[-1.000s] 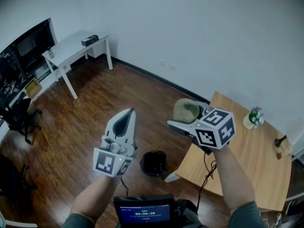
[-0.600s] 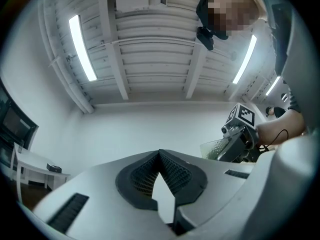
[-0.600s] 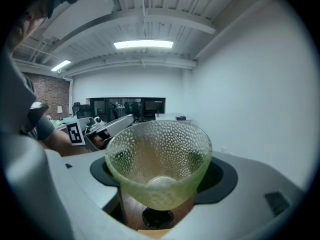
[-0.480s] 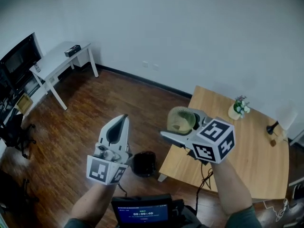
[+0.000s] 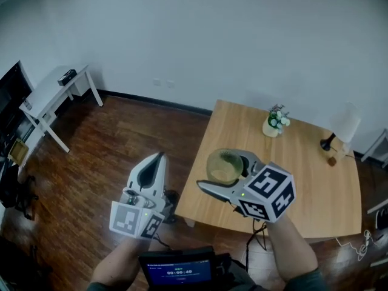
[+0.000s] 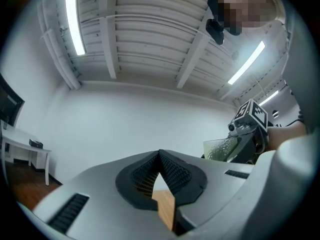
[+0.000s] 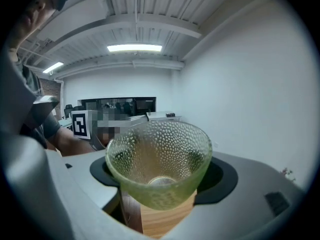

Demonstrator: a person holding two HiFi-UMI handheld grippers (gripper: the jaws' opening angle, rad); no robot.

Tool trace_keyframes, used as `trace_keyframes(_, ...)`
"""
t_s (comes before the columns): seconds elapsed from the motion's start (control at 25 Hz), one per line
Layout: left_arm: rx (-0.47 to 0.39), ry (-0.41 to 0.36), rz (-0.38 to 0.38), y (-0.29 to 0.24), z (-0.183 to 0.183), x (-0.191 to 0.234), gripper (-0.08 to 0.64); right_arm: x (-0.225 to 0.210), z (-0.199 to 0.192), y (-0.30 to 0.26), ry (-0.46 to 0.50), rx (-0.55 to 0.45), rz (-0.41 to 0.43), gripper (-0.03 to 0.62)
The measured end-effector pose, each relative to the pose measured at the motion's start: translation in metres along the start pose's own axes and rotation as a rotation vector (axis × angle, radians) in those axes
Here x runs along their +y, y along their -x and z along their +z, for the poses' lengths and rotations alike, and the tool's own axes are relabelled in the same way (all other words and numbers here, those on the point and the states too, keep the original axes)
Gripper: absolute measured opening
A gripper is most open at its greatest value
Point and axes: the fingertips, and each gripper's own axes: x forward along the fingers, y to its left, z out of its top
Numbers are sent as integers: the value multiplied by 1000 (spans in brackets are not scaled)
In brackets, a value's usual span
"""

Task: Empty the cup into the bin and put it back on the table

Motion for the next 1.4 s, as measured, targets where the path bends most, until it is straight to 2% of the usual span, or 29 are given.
trace_keyframes(0.24, 104, 42, -90, -21, -24, -69, 0, -15, -33, 58, -59, -12, -79, 400)
trace_keyframes(0.44, 151, 86, -135, -34, -44, -116, 0, -27, -59, 108, -102, -31, -137, 400)
trace_keyframes(0.84, 172, 114, -244, -56, -65, -214, 0, -39, -111, 188, -162, -32, -242, 400)
trace_keyframes(1.4, 225, 116, -361, -85, -94, -314, 0, -61, -163, 288, -216, -52, -383, 400)
